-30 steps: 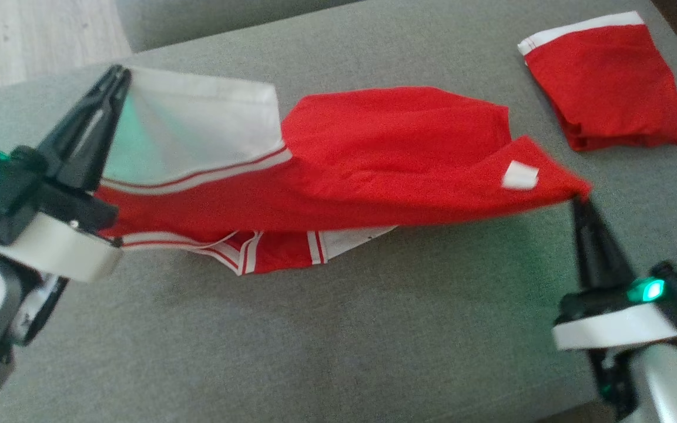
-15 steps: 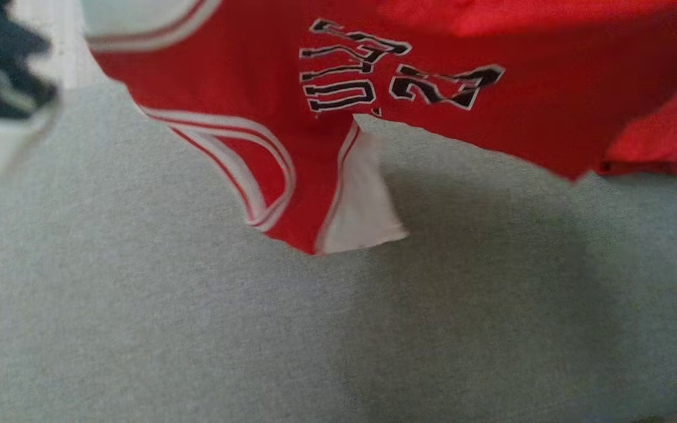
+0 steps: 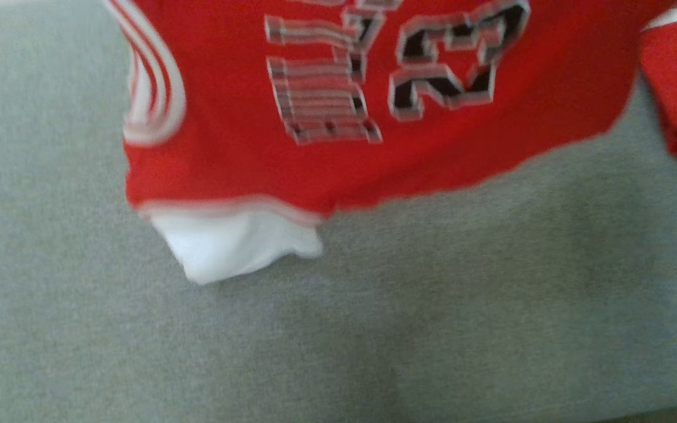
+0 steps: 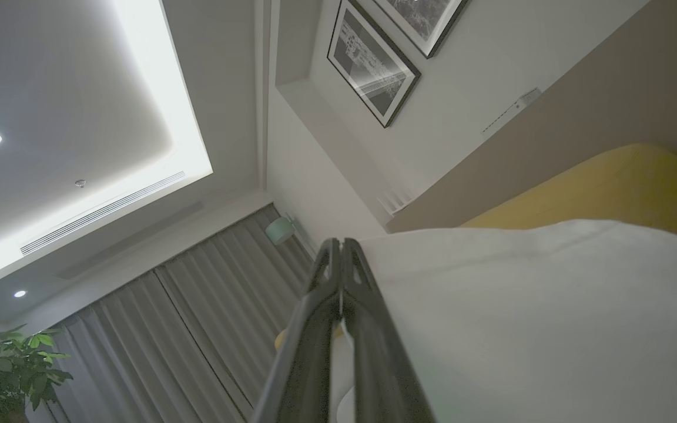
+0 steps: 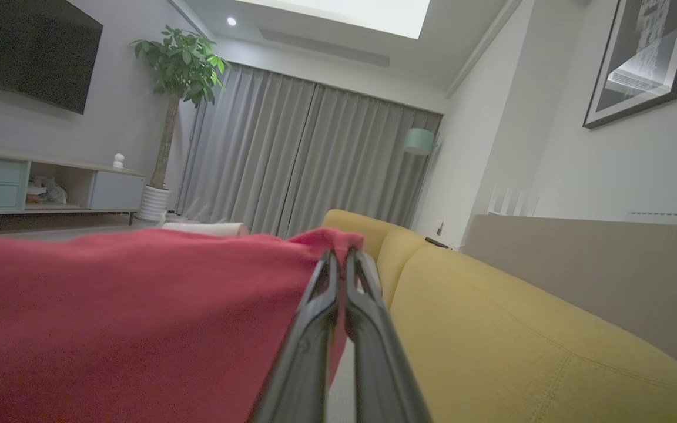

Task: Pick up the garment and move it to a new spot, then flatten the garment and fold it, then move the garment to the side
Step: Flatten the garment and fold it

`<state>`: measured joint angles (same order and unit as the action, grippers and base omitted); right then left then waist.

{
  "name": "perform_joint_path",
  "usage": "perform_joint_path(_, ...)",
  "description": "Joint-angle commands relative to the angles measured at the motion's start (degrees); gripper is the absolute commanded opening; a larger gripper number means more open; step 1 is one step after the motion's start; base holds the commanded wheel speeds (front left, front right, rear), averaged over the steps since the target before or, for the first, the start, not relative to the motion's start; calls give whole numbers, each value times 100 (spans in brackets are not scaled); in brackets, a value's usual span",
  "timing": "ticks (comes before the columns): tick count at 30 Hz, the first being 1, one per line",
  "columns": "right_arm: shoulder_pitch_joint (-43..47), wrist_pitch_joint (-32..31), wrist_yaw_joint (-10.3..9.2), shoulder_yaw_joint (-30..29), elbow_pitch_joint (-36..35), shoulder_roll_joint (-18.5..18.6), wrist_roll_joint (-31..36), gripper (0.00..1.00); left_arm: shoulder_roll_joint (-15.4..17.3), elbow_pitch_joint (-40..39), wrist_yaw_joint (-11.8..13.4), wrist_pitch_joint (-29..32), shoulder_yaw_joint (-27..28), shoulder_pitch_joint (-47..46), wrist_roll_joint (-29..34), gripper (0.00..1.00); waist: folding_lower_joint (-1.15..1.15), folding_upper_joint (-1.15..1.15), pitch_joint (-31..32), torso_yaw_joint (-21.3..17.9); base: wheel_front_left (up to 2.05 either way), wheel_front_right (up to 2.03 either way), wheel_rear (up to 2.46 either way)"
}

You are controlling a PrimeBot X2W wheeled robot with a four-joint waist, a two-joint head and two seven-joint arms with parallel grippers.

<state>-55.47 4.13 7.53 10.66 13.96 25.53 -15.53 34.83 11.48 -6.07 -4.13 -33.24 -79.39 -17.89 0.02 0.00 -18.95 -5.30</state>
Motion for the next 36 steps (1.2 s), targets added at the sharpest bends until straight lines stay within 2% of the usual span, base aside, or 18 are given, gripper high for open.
perform_joint_path(1, -258, 42, -4, 39, -46, 36, -27, 0, 161, 45, -7, -71, 208, -468, 74, 0, -2, 0, -463, 179, 0, 0, 0)
perform_joint_path(3, -673, 197, -4, 88, 292, 53, -7, 0, 48, 429, 2, -310, 135, -840, 288, 0, -2, 0, -676, 239, 0, 0, 0)
perform_joint_path(6, -1453, 679, -4, -18, 877, 67, 158, 0, -175, 967, 240, -780, 139, -1512, 656, 0, -2, 0, -937, 315, 0, 0, 0)
perform_joint_path(8, -1704, 834, -4, -71, 1083, 75, 251, 0, -253, 1176, 269, -934, 140, -1764, 755, 0, -2, 0, -992, 340, 0, 0, 0)
perform_joint_path(11, -1778, 955, -4, -36, 1293, 101, 373, 0, -336, 1312, 223, -1046, 109, -1821, 769, 0, -2, 0, -1021, 376, 0, 0, 0)
perform_joint_path(15, -1515, 1024, -4, 88, 1516, 124, 358, 0, -225, 1143, 103, -1082, 72, -1427, 678, 0, -2, 0, -1095, 400, 0, 0, 0)
perform_joint_path(19, -1039, 1064, -4, 143, 1727, 166, 239, 0, 13, 556, 78, -1085, 146, -514, 553, 0, -2, 0, -1128, 430, 0, 0, 0)
perform_joint_path(23, -328, 1082, -4, 82, 1775, 174, 121, 0, 299, -150, 294, -1086, 227, 780, 526, 0, -2, 0, -1013, 438, 0, 0, 0)
perform_joint_path(26, 398, 1085, -4, 25, 1583, 173, 20, 0, 532, -740, 538, -1086, 266, 1965, 492, 0, -2, 0, -847, 409, 0, 0, 0)
perform_joint_path(30, 1506, 1086, -4, -63, 1156, 171, -68, 0, 810, -1531, 1021, -1086, 303, 3630, 562, 0, -2, 0, -587, 341, 0, 0, 0)
perform_joint_path(33, 2330, 1086, -4, -130, 864, 165, -98, 0, 834, -1998, 1389, -1087, 271, 4778, 583, 0, -2, 0, -395, 305, 0, 0, 0)
perform_joint_path(34, 2330, 1086, -4, -130, 864, 165, -98, 0, 834, -1998, 1389, -1087, 271, 4778, 583, 0, -2, 0, -395, 305, 0, 0, 0)
perform_joint_path(36, 2836, 1086, -4, -178, 694, 143, -113, 0, 821, -2180, 1581, -1087, 229, 5428, 591, 0, -2, 0, -271, 286, 0, 0, 0)
